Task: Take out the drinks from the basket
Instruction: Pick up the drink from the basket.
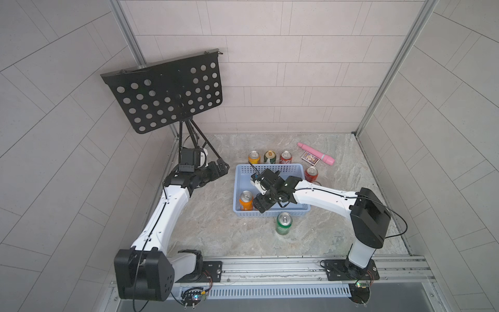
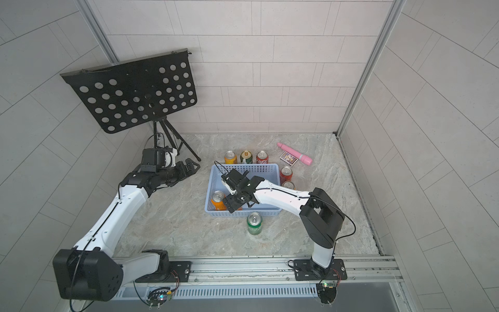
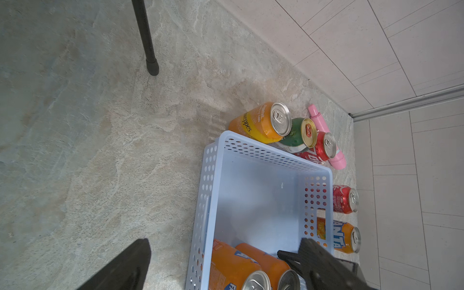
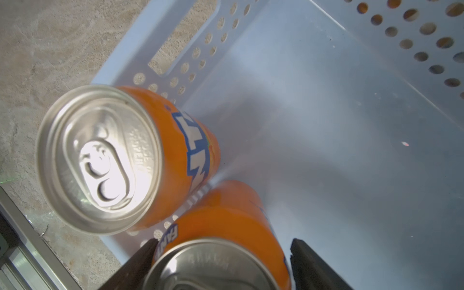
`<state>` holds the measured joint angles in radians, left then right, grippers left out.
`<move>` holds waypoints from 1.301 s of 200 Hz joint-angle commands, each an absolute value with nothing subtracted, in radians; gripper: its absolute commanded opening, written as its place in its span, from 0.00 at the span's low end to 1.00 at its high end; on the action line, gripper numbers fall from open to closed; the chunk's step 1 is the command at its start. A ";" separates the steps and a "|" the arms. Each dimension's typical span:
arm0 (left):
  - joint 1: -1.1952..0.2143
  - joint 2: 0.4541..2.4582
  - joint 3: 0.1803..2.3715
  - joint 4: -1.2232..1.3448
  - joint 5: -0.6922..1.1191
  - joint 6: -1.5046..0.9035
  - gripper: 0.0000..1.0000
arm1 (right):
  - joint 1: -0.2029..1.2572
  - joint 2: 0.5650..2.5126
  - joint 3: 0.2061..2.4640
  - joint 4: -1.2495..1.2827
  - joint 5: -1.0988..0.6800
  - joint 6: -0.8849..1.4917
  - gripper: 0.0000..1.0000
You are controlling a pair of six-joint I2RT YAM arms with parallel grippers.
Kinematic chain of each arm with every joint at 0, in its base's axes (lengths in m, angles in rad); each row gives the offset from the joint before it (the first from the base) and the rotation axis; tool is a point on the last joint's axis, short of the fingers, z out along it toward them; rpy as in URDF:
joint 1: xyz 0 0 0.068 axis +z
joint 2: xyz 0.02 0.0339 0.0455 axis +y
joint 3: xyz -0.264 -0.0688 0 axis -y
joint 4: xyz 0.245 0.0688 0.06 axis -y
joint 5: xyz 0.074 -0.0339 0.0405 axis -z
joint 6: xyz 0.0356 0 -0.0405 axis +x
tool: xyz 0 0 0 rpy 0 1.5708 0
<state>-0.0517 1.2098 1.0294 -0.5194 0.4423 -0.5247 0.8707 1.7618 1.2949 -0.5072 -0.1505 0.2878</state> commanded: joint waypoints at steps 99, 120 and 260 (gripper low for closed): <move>-0.043 1.216 1.019 -0.503 0.456 -0.528 1.00 | 0.879 1.718 1.270 -0.527 -0.120 0.295 0.47; -0.043 1.215 1.019 -0.502 0.456 -0.528 1.00 | 0.879 1.702 1.277 -0.537 -0.117 0.295 0.40; -0.042 1.221 1.013 -0.483 0.490 -0.532 1.00 | 0.871 1.596 1.339 -0.625 -0.053 0.295 0.31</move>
